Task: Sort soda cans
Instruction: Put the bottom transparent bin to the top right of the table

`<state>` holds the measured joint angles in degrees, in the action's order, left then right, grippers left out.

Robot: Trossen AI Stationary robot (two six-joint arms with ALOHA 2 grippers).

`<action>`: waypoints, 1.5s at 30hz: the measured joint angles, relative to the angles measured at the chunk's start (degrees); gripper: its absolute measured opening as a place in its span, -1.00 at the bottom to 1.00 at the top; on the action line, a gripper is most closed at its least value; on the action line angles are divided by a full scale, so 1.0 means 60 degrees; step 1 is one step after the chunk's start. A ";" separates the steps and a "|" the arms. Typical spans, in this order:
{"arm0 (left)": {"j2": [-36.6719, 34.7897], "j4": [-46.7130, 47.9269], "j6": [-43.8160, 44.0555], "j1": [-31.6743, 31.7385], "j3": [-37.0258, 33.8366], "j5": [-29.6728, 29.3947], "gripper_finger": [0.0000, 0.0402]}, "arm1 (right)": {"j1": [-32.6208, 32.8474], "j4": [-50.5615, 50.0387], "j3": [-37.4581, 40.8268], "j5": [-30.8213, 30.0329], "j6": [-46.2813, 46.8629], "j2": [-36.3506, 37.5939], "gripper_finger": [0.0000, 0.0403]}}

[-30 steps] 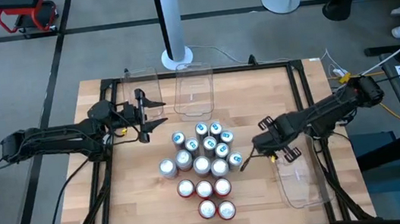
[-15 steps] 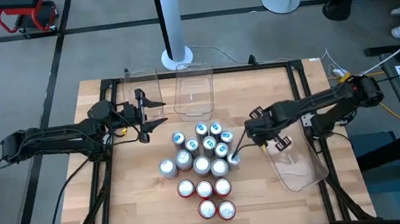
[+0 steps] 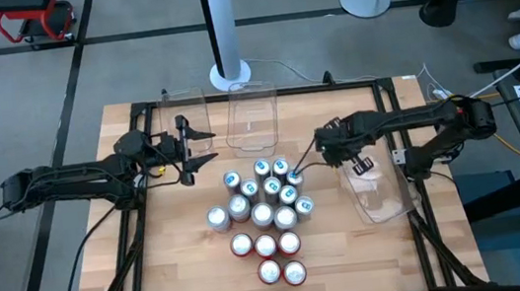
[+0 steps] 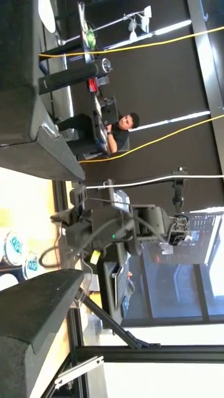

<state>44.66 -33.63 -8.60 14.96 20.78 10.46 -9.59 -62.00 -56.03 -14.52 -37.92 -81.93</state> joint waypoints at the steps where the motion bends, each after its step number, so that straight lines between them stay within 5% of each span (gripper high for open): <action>1: 0.0000 -0.0001 -0.0004 0.0000 0.0000 0.0000 0.16 | -0.0189 0.0057 0.0000 0.0000 -0.0150 0.0000 -0.92; 29: 0.0000 0.0000 -0.0025 0.0000 0.0000 0.0000 0.16 | -0.5704 0.2324 -0.0987 -0.0063 -0.3415 -0.0047 -0.92; 39: 0.0000 -0.0004 -0.0022 0.0000 0.0000 0.0000 0.16 | -0.6616 0.3436 -0.0994 -0.0029 -0.4020 -0.0343 -0.91; 45: 0.0000 -0.0001 0.0123 0.0001 0.0000 0.0000 0.16 | -0.6729 0.3728 -0.0991 -0.0066 -0.4074 -0.0575 -0.72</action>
<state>44.66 -33.63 -7.86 14.97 20.78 10.46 -49.96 -39.63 -61.98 -14.92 -62.37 -85.38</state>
